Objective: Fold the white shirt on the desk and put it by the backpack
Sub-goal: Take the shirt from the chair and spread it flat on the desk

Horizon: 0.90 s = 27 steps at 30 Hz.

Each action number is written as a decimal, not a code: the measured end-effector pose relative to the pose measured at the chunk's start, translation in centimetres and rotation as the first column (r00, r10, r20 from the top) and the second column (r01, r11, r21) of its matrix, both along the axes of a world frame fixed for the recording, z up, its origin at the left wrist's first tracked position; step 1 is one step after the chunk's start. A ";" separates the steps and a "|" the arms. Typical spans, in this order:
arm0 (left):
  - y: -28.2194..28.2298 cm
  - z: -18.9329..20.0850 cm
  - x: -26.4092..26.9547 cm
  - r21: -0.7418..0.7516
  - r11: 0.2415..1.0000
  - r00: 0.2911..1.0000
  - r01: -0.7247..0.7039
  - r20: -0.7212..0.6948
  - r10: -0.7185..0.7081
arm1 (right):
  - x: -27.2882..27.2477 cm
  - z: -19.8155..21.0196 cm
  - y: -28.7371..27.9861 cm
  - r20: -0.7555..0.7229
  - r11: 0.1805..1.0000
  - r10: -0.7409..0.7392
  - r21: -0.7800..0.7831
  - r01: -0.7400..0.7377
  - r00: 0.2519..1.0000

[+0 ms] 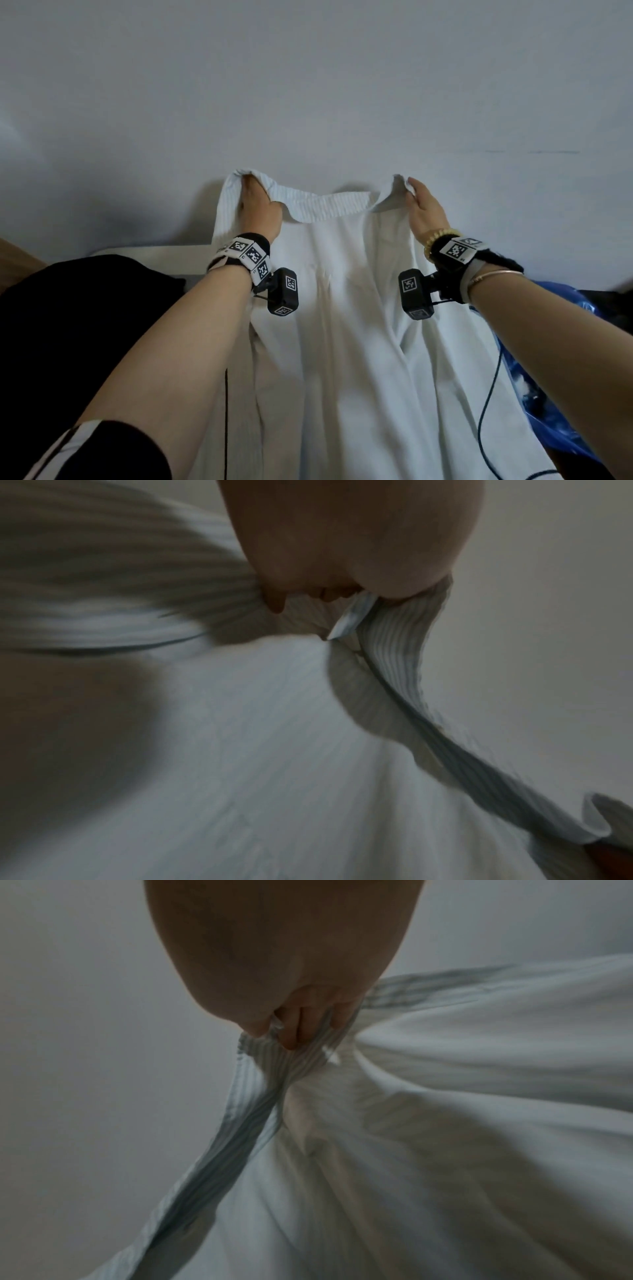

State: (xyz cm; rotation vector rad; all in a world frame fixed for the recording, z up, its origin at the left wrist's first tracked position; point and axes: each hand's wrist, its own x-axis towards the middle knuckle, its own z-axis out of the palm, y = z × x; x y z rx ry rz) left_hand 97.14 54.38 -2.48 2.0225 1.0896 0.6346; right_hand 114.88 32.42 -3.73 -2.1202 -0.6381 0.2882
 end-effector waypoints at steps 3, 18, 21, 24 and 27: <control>1.4 -1.8 1.2 -0.026 0.999 0.995 0.033 -0.090 -0.035 | 0.5 -0.8 1.1 -0.066 1.000 0.007 -0.006 -0.007 0.998; 0.0 -4.6 -2.2 -0.209 0.956 0.832 0.204 -0.479 -0.282 | -1.9 -3.5 -0.4 -0.294 0.985 0.068 -0.130 -0.110 0.953; -1.8 -4.5 -3.9 -0.275 0.940 0.855 0.201 -0.419 -0.305 | -3.8 -3.6 -1.6 -0.266 0.977 0.116 -0.142 -0.158 0.957; -3.9 -4.9 -6.2 -0.357 0.913 0.883 0.197 -0.341 -0.324 | -6.1 -3.7 -3.6 -0.250 0.964 0.179 -0.151 -0.221 0.951; -6.1 -4.8 -8.9 -0.369 0.911 0.904 0.185 -0.300 -0.305 | -7.9 -3.6 -5.4 -0.237 0.957 0.214 -0.145 -0.253 0.947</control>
